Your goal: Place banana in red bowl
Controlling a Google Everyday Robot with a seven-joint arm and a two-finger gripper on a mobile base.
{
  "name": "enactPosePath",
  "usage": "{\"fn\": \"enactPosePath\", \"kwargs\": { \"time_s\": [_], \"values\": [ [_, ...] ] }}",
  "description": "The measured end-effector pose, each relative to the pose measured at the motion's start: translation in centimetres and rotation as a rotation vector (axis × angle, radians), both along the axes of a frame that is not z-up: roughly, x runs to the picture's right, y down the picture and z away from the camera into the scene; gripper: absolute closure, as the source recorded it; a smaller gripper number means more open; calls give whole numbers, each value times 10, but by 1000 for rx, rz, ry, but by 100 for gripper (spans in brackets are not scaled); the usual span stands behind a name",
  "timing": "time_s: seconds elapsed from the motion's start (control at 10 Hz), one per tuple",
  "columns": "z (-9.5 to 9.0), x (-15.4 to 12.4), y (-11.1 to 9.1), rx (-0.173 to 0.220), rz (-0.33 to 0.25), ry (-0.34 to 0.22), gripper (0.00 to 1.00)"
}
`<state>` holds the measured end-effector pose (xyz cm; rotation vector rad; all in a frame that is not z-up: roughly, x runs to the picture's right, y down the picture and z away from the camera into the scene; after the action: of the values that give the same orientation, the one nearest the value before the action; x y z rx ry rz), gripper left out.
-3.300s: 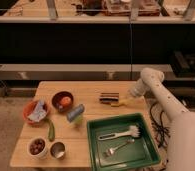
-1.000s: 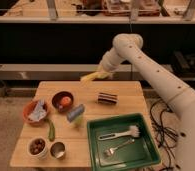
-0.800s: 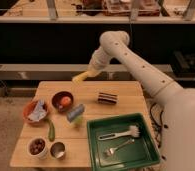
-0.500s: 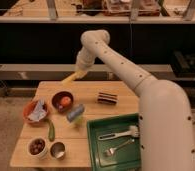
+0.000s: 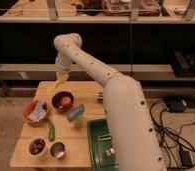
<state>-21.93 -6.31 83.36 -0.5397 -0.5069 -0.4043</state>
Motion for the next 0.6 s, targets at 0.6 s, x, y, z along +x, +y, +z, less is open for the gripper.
{"fn": "enactPosePath", "kwargs": {
  "time_s": [0.6],
  "values": [
    [-31,-38,44,-36,-110,-112,96]
  ]
}}
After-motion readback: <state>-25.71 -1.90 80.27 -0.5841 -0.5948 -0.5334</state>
